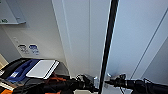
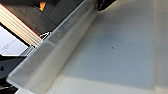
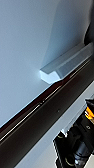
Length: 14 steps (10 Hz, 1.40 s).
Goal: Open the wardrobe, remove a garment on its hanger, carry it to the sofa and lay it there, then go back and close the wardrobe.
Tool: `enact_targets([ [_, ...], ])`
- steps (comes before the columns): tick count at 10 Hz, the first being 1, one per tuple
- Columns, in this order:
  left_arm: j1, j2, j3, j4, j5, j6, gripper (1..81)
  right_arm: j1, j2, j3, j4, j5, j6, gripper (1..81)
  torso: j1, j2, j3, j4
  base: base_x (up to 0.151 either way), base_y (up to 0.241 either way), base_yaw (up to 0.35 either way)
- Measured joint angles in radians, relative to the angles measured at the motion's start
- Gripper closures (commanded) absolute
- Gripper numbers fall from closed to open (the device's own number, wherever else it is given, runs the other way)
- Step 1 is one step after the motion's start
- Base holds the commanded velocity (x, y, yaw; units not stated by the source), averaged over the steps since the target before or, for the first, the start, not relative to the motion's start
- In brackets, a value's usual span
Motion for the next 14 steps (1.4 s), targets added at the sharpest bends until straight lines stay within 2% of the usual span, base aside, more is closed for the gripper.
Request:
enact_targets([
  [2, 0.05, -0.084, 0.087, -0.002, -0.051, 0.012, 1.0, -0.032, -0.056, 0.069, -0.014, 0.004, 0.002, 1.0, 0.0, 0.0, 0.0, 0.0, 0.0, 0.0, 0.0],
  [5, 0.117, -0.198, 0.19, -0.004, -0.116, 0.021, 1.0, -0.101, -0.196, 0.213, -0.023, 0.015, 0.01, 1.0, 0.0, 0.0, 0.0, 0.0, 0.0, 0.0, 0.0],
  [7, 0.151, -0.294, 0.266, -0.004, -0.126, 0.021, 1.0, -0.143, -0.263, 0.269, -0.027, 0.035, 0.015, 1.0, 0.0, 0.0, 0.001, 0.0, 0.0, 0.0, 0.0],
  [11, 0.216, -0.502, 0.393, -0.002, -0.154, 0.021, 1.0, -0.273, -0.411, 0.355, -0.068, 0.151, 0.013, 1.0, 0.0, 0.0, 0.001, 0.0, 0.0, 0.0, 0.0],
  [14, 0.261, -0.62, 0.437, 0.001, -0.214, 0.026, 1.0, -0.392, -0.509, 0.374, -0.103, 0.301, 0.013, 1.0, 0.0, 0.0, 0.002, 0.0, 0.0, 0.0, 0.0],
])
